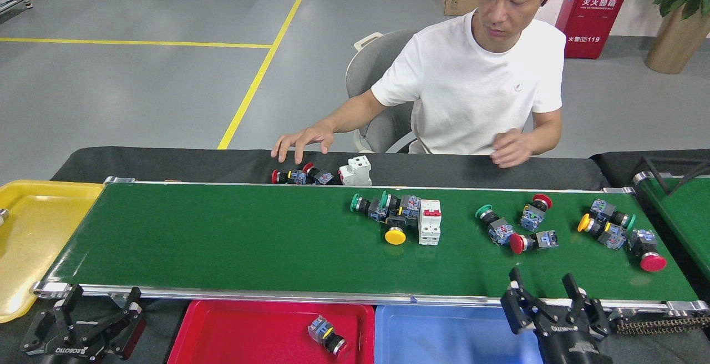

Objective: Pick switch part from conveyor to tray

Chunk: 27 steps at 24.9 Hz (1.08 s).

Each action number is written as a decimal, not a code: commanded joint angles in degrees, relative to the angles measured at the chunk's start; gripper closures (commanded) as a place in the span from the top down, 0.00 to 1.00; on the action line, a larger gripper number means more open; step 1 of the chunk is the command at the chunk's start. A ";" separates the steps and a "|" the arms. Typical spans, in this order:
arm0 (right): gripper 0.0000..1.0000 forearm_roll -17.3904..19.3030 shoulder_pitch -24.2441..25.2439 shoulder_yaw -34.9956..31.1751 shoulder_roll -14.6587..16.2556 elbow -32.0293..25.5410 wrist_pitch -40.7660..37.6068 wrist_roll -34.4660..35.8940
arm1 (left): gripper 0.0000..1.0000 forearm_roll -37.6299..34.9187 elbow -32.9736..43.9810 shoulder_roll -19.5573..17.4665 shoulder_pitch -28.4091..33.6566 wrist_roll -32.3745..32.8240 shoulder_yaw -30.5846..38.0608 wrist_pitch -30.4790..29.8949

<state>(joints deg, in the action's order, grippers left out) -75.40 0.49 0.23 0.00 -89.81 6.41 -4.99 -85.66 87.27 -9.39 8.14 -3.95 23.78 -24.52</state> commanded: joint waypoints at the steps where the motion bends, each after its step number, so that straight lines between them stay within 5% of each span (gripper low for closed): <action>1: 0.95 -0.80 -3.56 2.06 0.35 3.50 5.63 -0.72 | 1.00 0.05 0.70 -0.54 -0.40 -0.44 -0.05 -0.36; 12: 0.95 -0.18 -20.88 5.49 -0.71 24.95 10.11 -0.64 | 1.00 -0.03 0.35 -0.45 -0.84 -0.44 -0.05 -0.36; 14: 0.87 -0.18 -21.85 5.84 -0.71 26.09 9.94 -0.90 | 1.00 -0.03 0.35 -0.45 -1.10 -0.44 -0.05 -0.36; 20: 0.22 0.43 -21.59 7.68 0.35 25.74 5.10 -1.78 | 1.00 -0.03 0.35 -0.45 -1.72 -0.44 -0.23 -0.71; 23: 0.21 1.31 -21.24 7.77 0.35 22.93 2.47 -1.95 | 1.00 -0.03 0.44 -0.71 -2.16 -0.35 -2.16 -0.97; 27: 0.22 4.04 -15.70 7.77 0.44 9.75 -7.55 -4.77 | 1.00 -0.03 0.44 -0.89 -2.95 -0.35 -3.04 -1.06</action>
<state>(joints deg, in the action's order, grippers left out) -72.02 -16.03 8.00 0.06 -76.01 3.92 -8.49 -85.67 87.14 -9.43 6.10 -4.02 20.87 -25.43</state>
